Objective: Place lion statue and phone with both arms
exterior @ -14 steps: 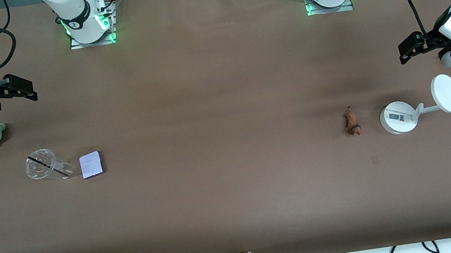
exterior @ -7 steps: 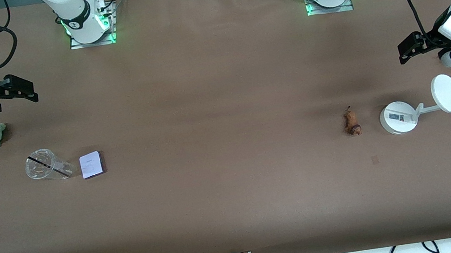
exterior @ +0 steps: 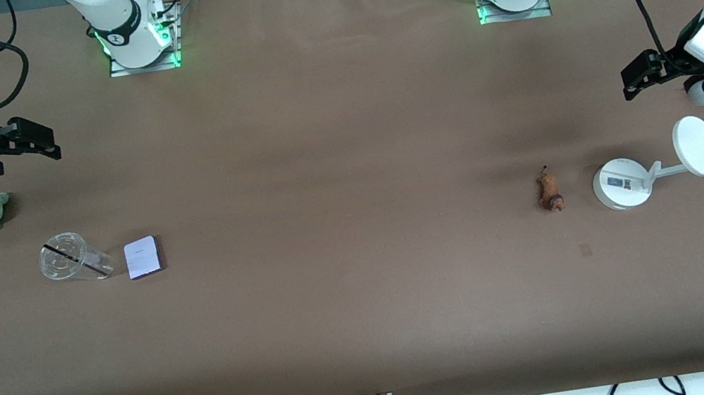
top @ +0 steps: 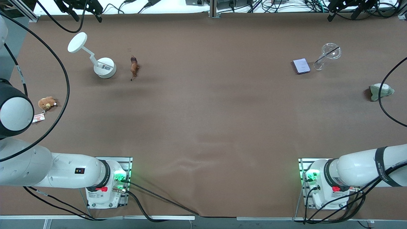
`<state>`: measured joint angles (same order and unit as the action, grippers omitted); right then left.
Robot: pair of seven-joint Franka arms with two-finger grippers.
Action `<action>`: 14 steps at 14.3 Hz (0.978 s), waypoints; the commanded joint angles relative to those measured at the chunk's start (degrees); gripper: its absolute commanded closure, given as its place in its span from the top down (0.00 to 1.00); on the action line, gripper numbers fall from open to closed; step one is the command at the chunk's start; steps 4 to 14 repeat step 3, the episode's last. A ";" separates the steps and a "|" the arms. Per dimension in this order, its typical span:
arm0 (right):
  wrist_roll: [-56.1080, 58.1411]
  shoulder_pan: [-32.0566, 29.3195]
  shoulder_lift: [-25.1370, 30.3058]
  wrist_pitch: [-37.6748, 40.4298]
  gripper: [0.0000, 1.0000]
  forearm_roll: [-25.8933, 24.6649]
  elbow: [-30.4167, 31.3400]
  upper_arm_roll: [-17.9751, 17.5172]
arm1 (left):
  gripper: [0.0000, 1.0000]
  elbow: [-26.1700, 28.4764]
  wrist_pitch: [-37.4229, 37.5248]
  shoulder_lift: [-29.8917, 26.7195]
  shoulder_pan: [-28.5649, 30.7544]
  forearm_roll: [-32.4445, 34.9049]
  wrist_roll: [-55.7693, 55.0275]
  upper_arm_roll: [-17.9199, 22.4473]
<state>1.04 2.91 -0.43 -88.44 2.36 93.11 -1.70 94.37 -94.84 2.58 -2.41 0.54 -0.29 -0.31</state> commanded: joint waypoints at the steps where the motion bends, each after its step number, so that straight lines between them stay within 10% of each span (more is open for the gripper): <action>1: 0.11 -0.18 -0.53 1.25 1.00 -0.16 -1.44 -0.23 | 1.00 -0.76 0.98 0.06 -0.32 -0.89 0.82 0.40; 14: 0.11 -0.18 -0.62 1.25 1.00 -0.16 -1.44 -0.32 | 1.00 -0.76 0.98 0.06 -0.32 -0.89 0.82 0.48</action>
